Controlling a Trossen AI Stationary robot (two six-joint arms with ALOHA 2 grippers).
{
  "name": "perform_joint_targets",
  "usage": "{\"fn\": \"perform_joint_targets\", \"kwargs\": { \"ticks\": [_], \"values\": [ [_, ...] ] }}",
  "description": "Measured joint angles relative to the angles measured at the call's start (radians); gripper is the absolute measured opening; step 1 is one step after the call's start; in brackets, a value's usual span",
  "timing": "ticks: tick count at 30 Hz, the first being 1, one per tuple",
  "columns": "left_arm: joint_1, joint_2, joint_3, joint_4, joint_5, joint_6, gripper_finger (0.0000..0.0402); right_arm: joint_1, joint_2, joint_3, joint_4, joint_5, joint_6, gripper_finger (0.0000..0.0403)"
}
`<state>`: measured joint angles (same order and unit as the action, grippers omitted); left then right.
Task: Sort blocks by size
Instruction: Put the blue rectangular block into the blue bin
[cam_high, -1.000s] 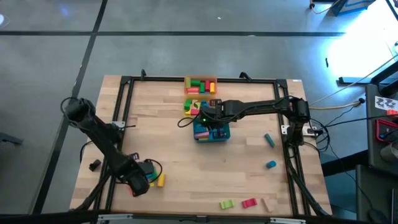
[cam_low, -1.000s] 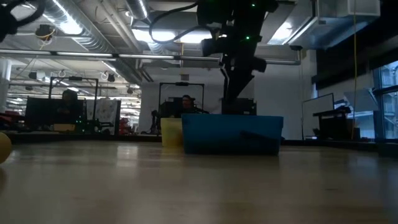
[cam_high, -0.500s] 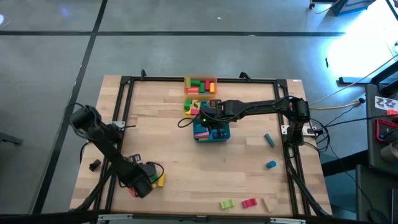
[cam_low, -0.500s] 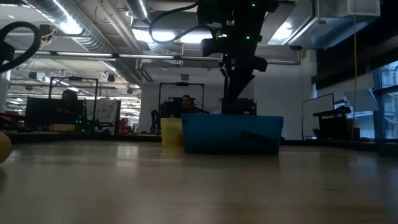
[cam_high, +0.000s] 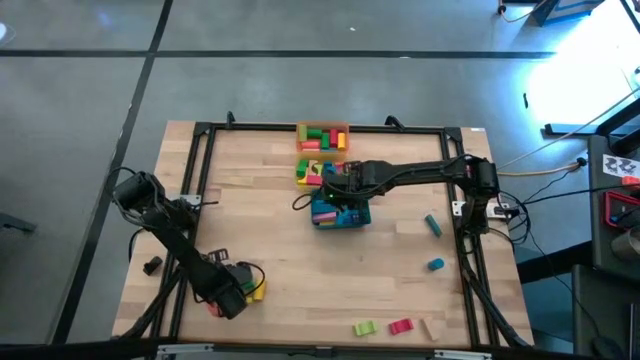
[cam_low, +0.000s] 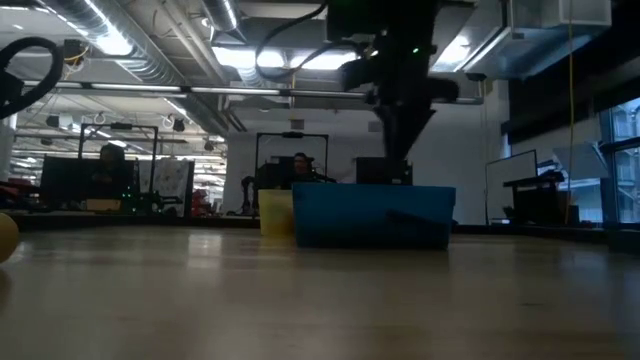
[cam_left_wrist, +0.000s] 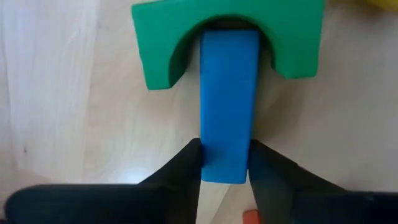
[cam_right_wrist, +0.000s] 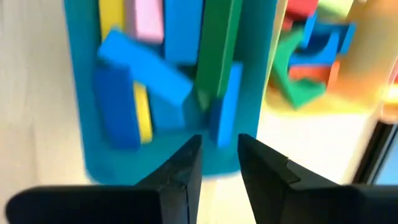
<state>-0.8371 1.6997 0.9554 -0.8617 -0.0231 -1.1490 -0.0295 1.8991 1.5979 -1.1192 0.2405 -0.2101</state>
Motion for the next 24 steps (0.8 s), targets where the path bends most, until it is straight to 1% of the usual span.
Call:
{"fn": "perform_joint_targets", "kwargs": {
  "ticks": [4, 8, 11, 15, 21, 23, 24],
  "values": [
    [0.0, -0.006, -0.015, 0.055, -0.001, 0.027, 0.0084, 0.025, -0.016, 0.031, -0.135, -0.006, 0.036, 0.0105],
    [0.001, -0.014, -0.018, 0.058, 0.003, 0.012, 0.0081, 0.058, -0.09, 0.019, -0.173, -0.007, 0.075, 0.0105],
    [0.002, -0.044, -0.022, 0.058, 0.029, 0.009, 0.0081, 0.079, -0.156, 0.001, -0.179, -0.006, 0.117, 0.0105],
    [0.013, -0.132, -0.021, 0.057, 0.052, 0.009, 0.0081, 0.103, -0.237, -0.021, -0.185, 0.003, 0.193, 0.0105],
    [0.052, -0.301, -0.02, 0.053, 0.044, 0.0, 0.0081, 0.156, -0.313, -0.068, -0.198, 0.002, 0.315, 0.0105],
    [0.076, -0.355, -0.02, 0.057, 0.006, 0.014, 0.0081, 0.183, -0.325, -0.097, -0.201, 0.002, 0.35, 0.0105],
    [0.09, -0.381, -0.02, 0.063, -0.038, 0.035, 0.0081, 0.201, -0.327, -0.112, -0.2, 0.002, 0.364, 0.0105]
  ]
}}
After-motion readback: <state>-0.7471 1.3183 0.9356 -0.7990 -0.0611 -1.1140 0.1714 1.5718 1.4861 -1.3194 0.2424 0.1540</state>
